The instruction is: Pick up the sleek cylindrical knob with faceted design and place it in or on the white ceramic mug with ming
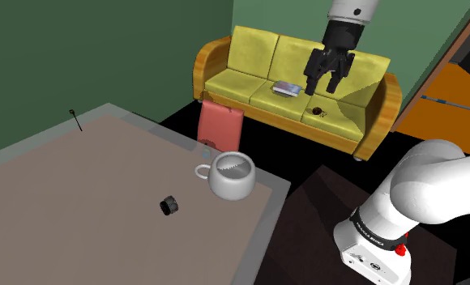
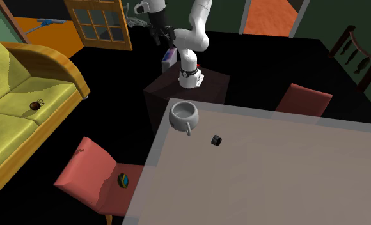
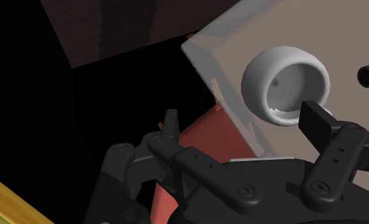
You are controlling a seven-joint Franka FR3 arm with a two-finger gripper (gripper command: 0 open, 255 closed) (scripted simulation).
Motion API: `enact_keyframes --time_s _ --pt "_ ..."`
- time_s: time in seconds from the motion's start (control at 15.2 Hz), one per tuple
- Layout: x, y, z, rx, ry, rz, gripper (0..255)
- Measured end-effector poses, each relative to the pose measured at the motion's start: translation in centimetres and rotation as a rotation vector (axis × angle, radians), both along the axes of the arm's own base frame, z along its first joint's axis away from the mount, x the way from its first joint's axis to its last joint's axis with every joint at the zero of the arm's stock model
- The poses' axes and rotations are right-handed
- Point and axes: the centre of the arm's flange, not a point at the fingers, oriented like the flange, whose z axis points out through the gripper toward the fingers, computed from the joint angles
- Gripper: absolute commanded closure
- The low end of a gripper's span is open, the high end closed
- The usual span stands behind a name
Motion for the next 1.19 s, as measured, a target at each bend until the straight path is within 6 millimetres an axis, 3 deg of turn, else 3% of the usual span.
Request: enact_keyframes --time_s 0.26,1.19 --pt "1.0 2.0 -1.4 -0.006 -0.002 0.011 0" --pt "7.1 16.8 -11.7 -0.048 -0.02 0.078 0"
